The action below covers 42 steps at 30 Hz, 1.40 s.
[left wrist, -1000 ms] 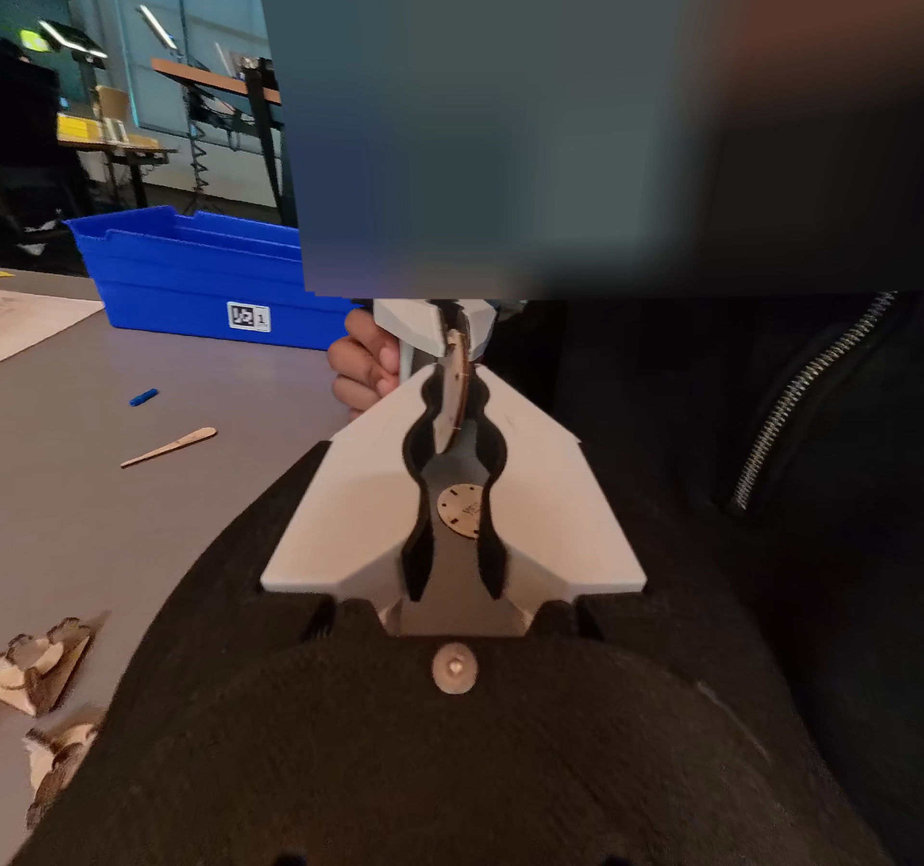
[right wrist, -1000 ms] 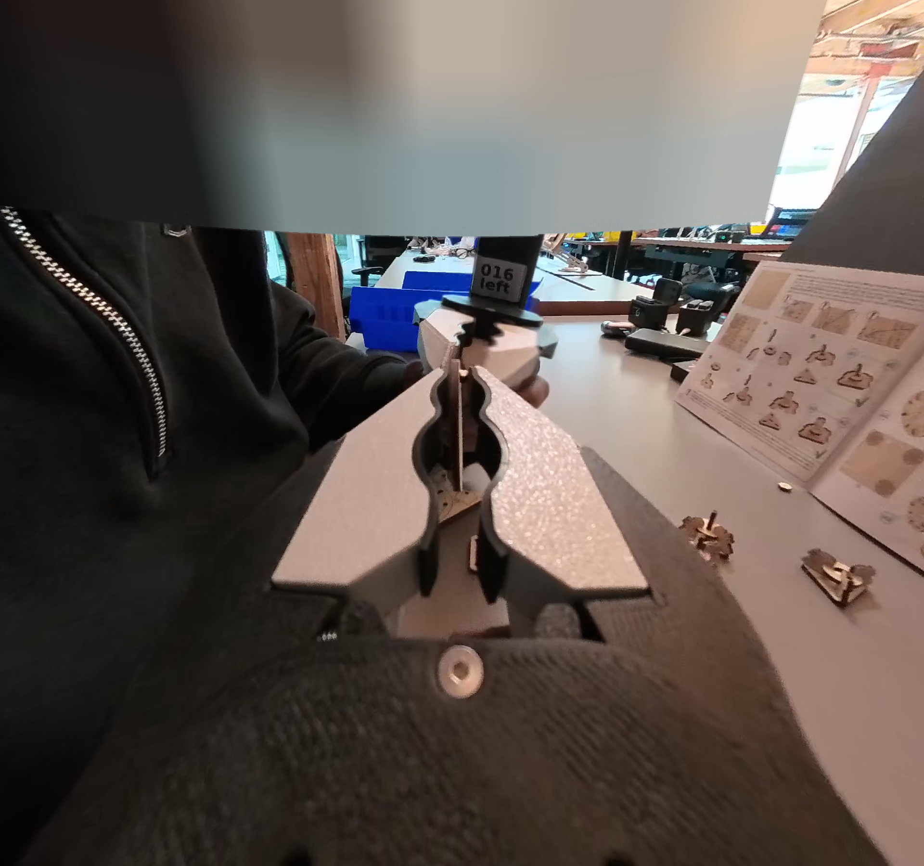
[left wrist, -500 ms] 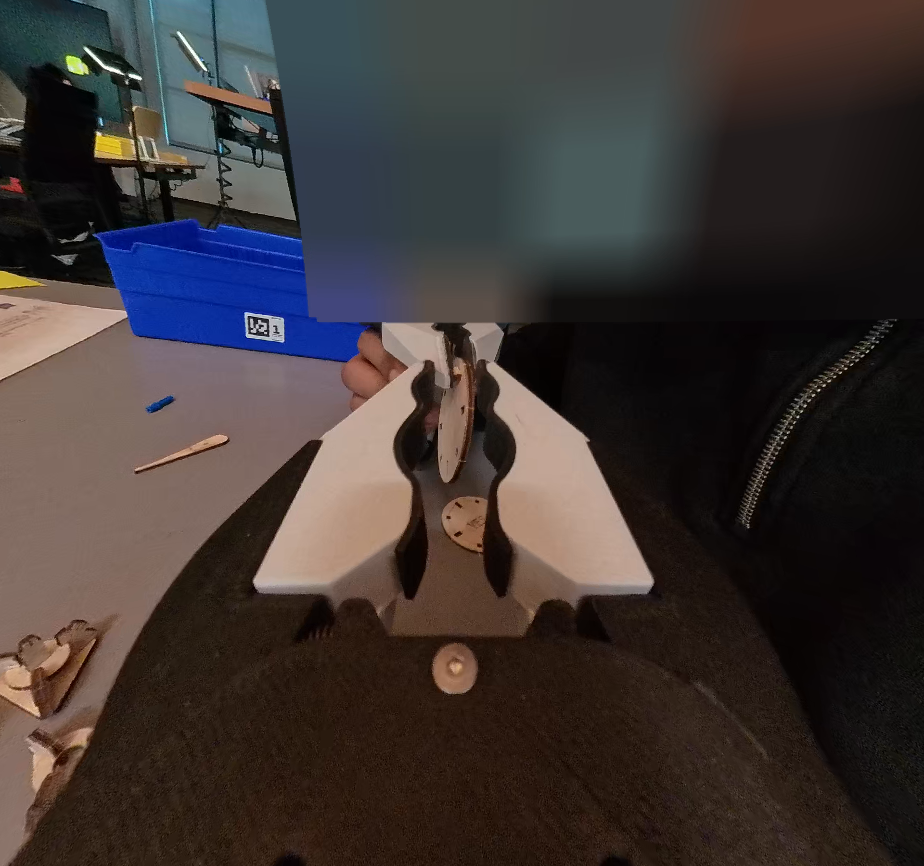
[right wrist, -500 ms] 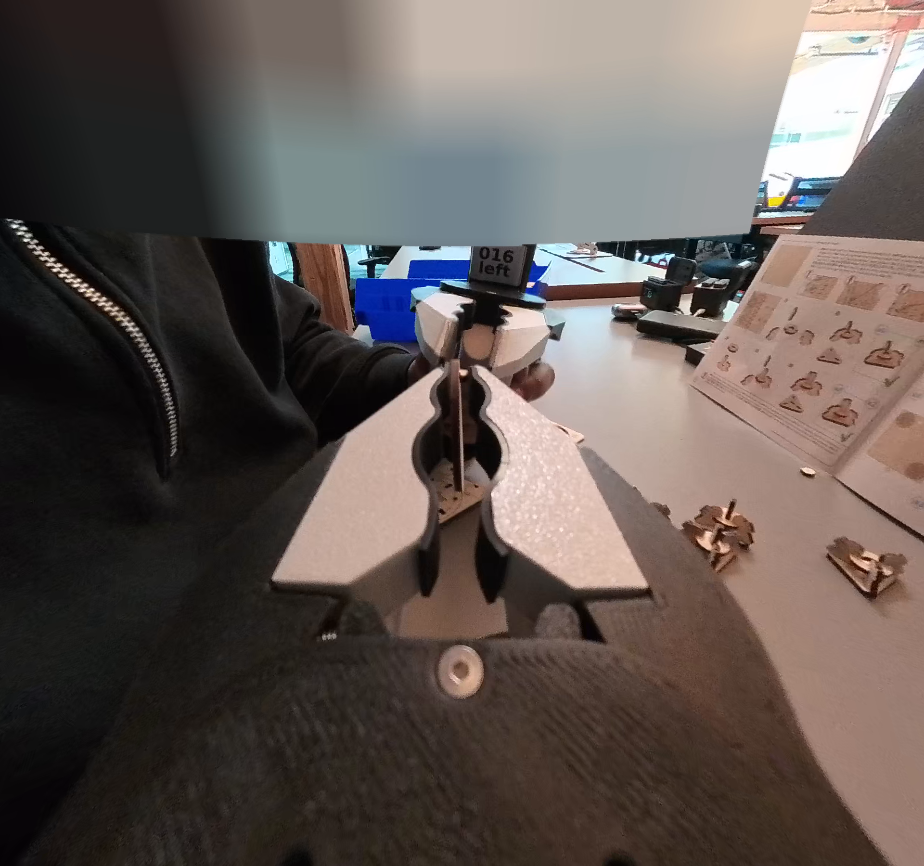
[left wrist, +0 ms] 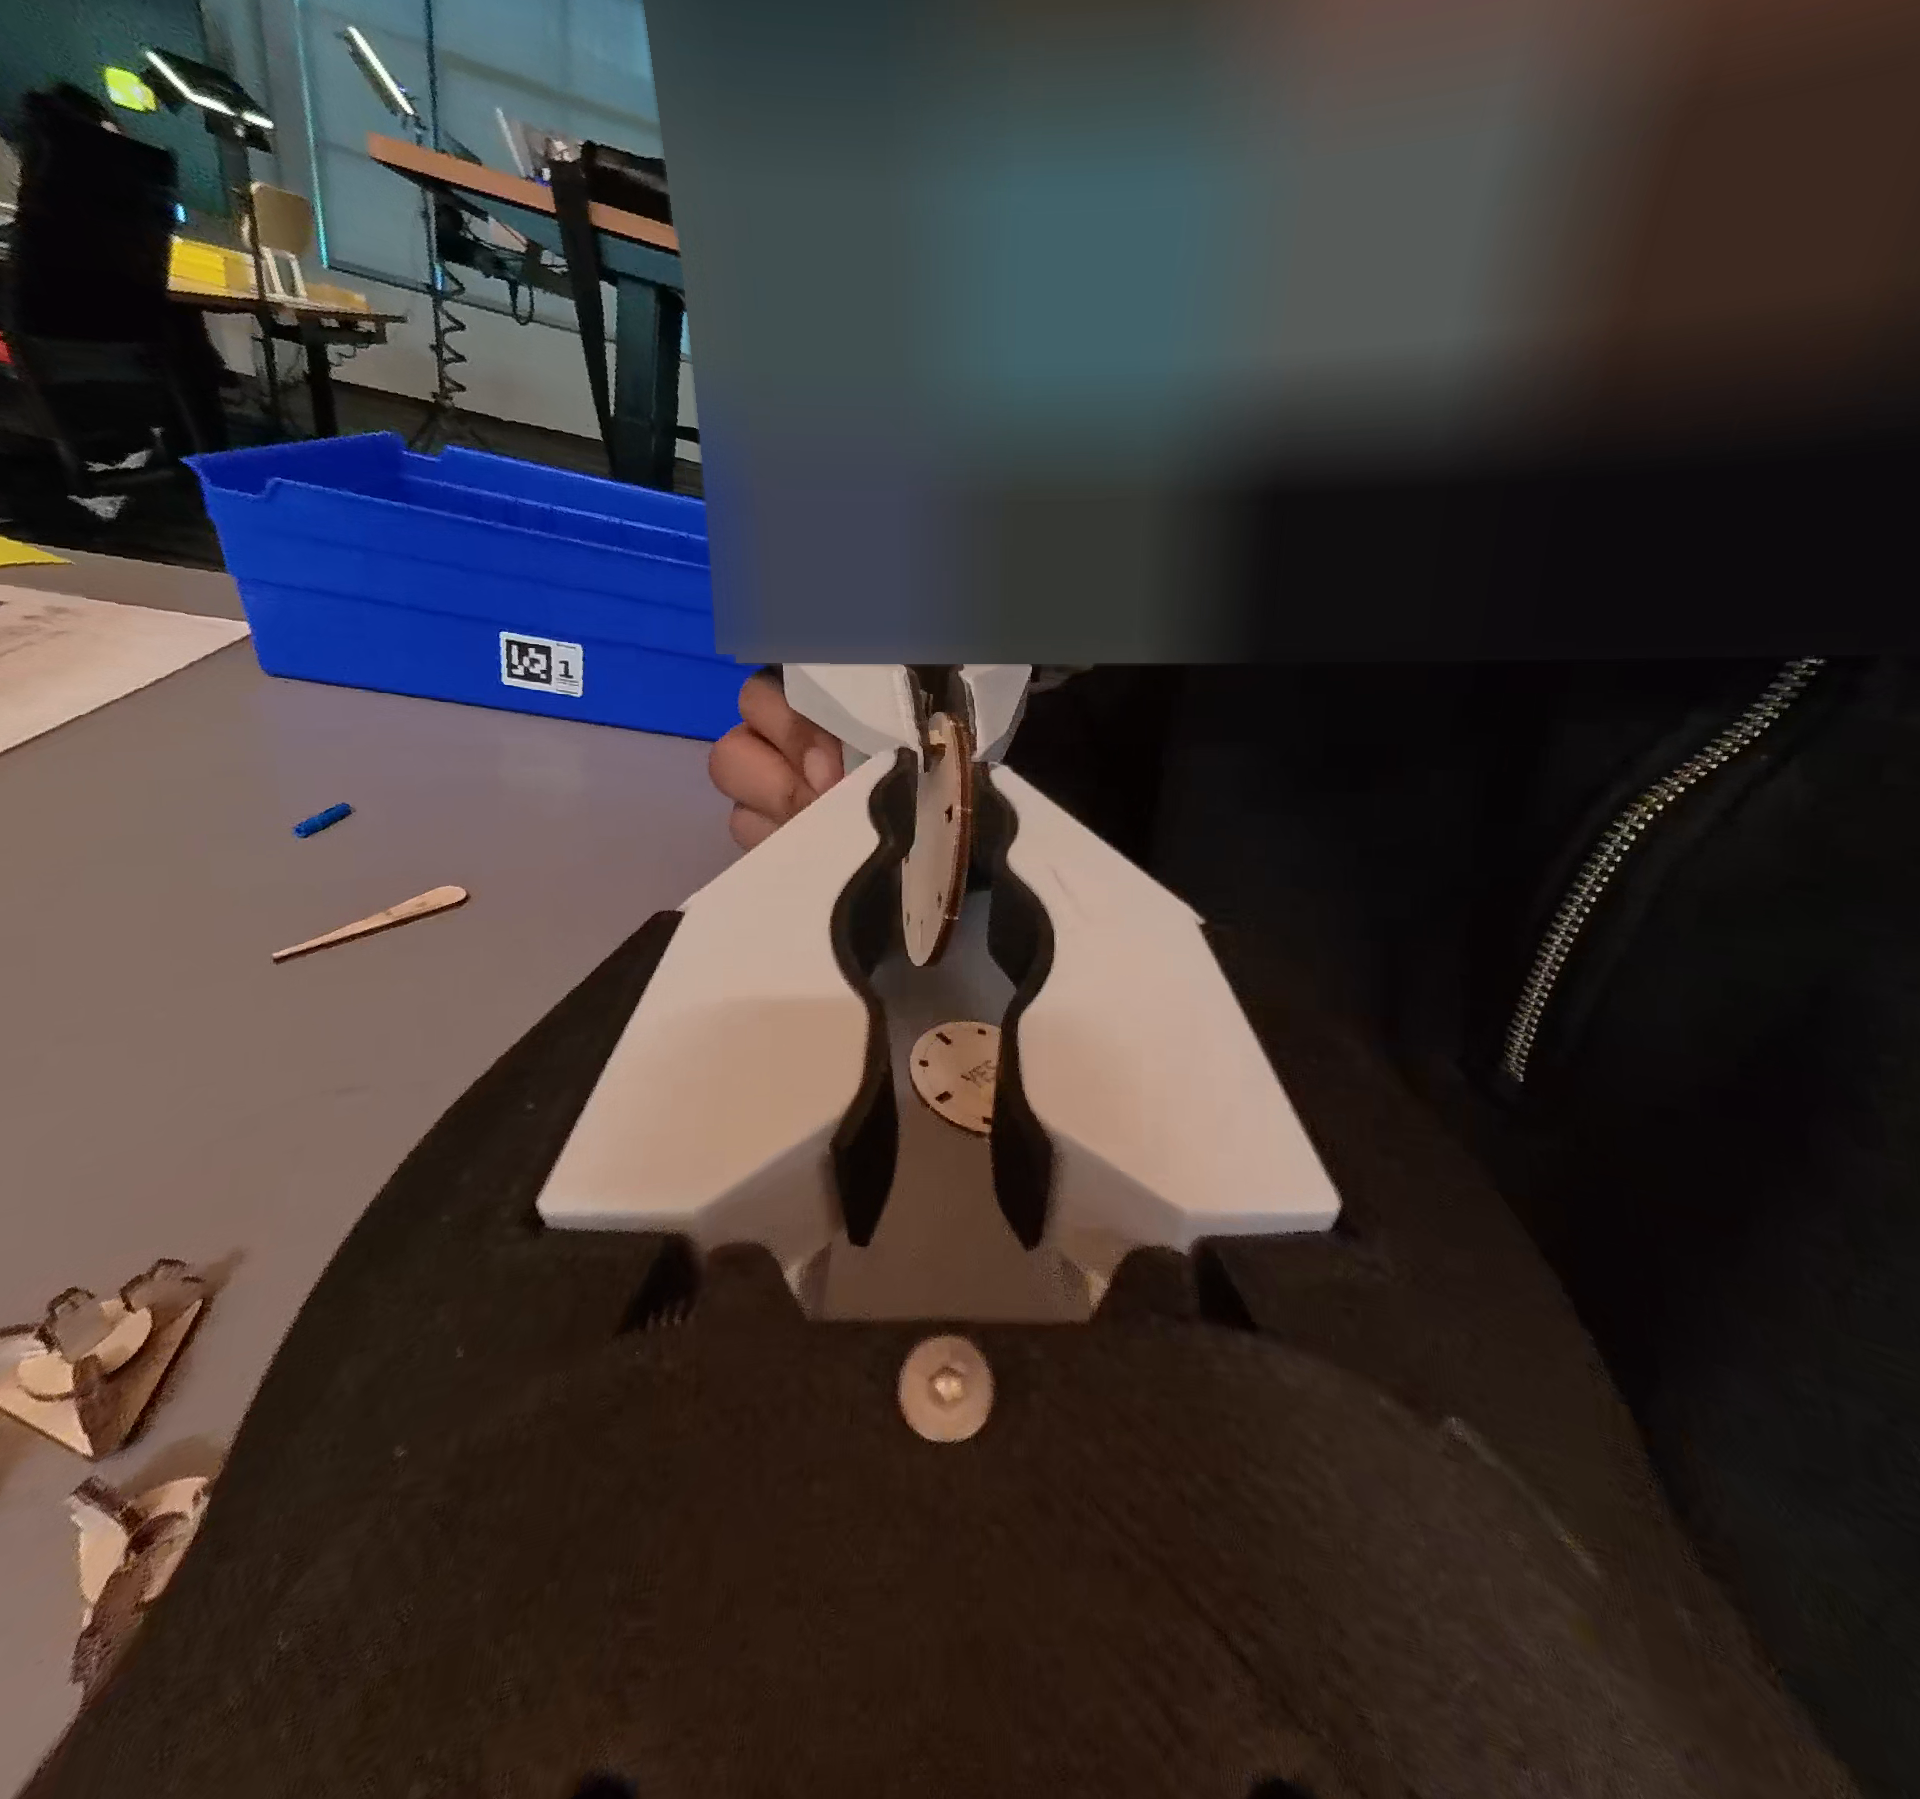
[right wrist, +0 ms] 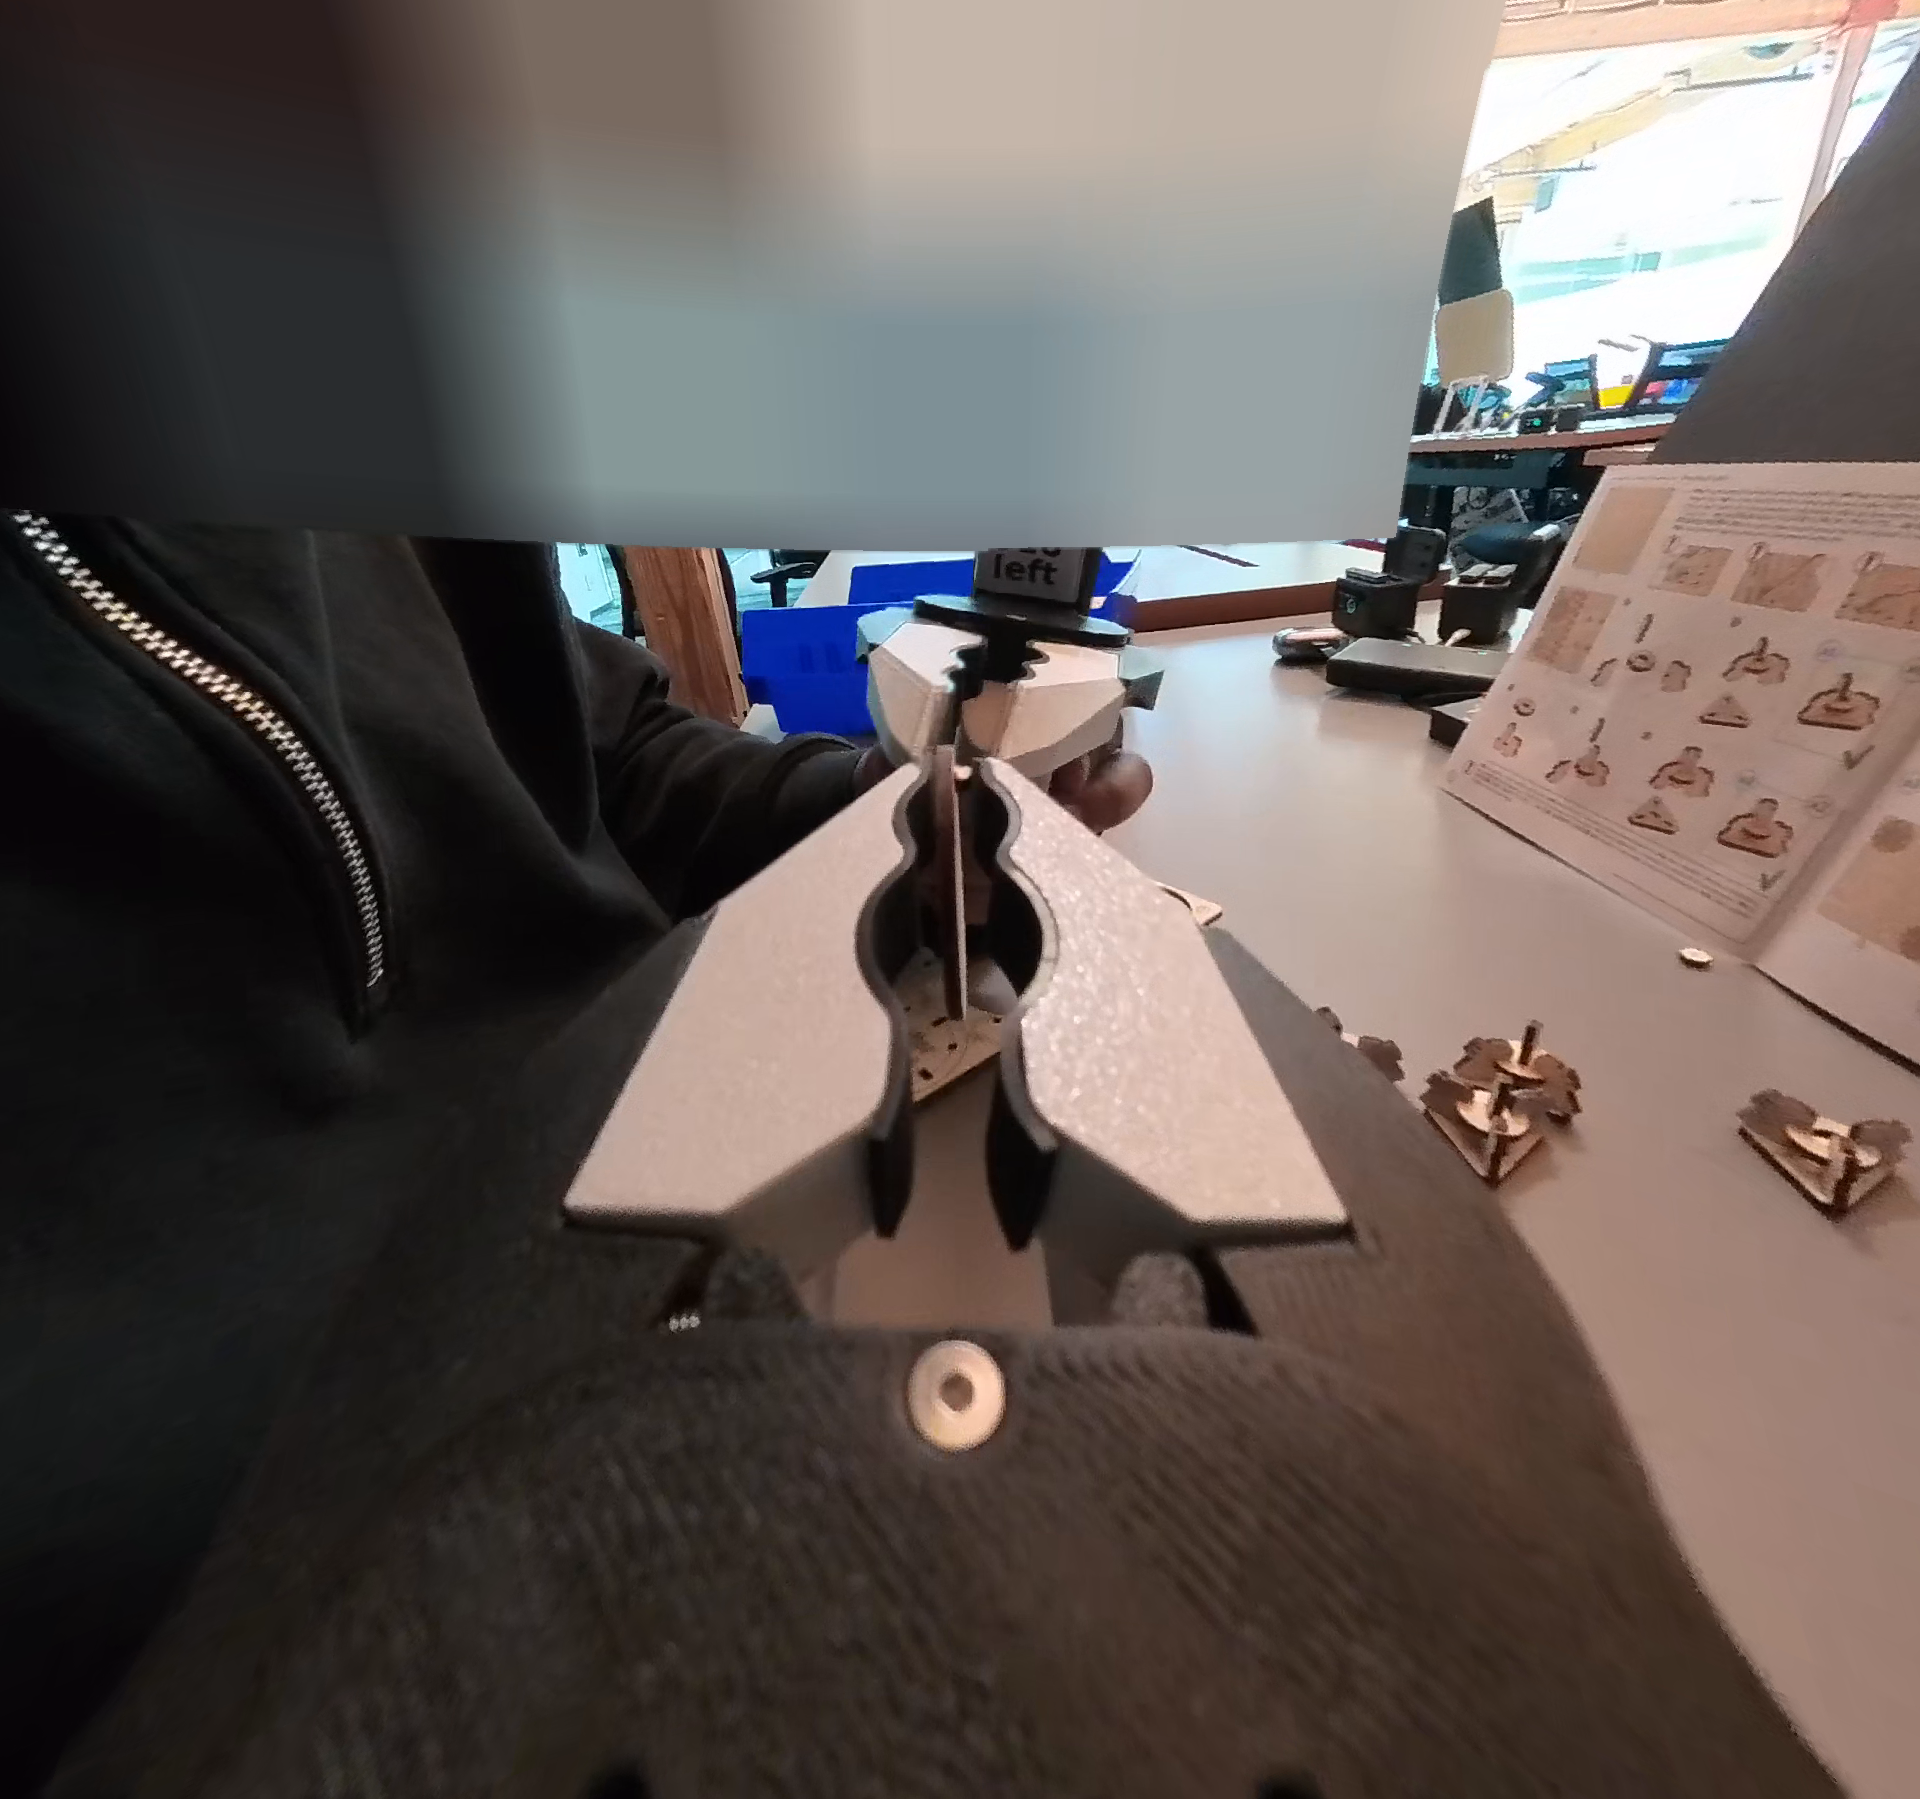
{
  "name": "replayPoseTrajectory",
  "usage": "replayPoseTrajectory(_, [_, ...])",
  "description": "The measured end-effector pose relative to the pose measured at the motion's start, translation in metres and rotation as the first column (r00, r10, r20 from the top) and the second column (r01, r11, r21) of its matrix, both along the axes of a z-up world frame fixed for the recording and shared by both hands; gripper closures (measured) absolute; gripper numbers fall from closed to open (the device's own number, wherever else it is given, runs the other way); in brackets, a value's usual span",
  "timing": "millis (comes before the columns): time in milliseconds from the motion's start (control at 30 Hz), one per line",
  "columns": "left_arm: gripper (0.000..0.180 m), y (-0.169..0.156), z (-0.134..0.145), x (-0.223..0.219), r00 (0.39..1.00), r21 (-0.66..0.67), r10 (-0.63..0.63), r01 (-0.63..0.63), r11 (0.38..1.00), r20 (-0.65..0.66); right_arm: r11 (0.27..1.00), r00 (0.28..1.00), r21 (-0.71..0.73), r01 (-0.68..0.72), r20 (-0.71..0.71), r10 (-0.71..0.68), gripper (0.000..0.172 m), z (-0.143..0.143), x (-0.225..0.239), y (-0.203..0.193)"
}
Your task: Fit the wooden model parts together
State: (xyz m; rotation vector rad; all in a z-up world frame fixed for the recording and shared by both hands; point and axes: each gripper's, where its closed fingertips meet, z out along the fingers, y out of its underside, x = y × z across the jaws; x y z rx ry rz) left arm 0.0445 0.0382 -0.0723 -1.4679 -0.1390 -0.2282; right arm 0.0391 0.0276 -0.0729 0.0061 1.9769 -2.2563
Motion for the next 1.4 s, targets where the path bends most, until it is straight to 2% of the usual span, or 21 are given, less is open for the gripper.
replayPoseTrajectory(500, [0.173, 0.0, -0.004, 0.003, 0.972, 0.033, -0.146, 0.142, 0.989, 0.185, 0.998, 1.0, 0.06, -0.001, -0.015, 0.002, 0.167, -0.004, 0.004, 0.0])
replayPoseTrajectory(733, [0.175, 0.002, -0.008, 0.001, 0.942, 0.059, -0.191, 0.181, 0.982, 0.277, 0.989, 0.989, 0.131, 0.066, -0.143, -0.047, 0.166, -0.008, 0.004, 0.001])
replayPoseTrajectory(1000, [0.179, 0.004, -0.015, -0.01, 0.917, 0.062, -0.155, 0.142, 0.988, 0.369, 0.941, 0.909, 0.226, 0.252, -0.39, -0.149, 0.167, -0.016, -0.005, 0.002])
replayPoseTrajectory(1133, [0.18, 0.005, -0.016, -0.011, 0.905, 0.068, -0.166, 0.152, 0.986, 0.391, 0.933, 0.886, 0.231, 0.277, -0.436, -0.156, 0.166, -0.018, -0.005, 0.002])
replayPoseTrajectory(1233, [0.18, 0.006, -0.011, -0.01, 0.887, 0.104, -0.197, 0.168, 0.98, 0.418, 0.94, 0.893, 0.204, 0.272, -0.417, -0.167, 0.167, -0.014, -0.004, 0.002])
replayPoseTrajectory(1367, [0.18, 0.008, -0.031, -0.019, 0.899, 0.0, -0.097, 0.108, 0.994, 0.427, 0.896, 0.818, 0.273, 0.351, -0.554, -0.152, 0.166, -0.029, -0.003, -0.002])
replayPoseTrajectory(1400, [0.18, 0.016, -0.032, -0.033, 0.896, 0.006, -0.014, 0.013, 1.0, 0.444, 0.936, 0.874, 0.352, -0.013, -0.451, 0.182, 0.172, -0.049, 0.068, -0.023])
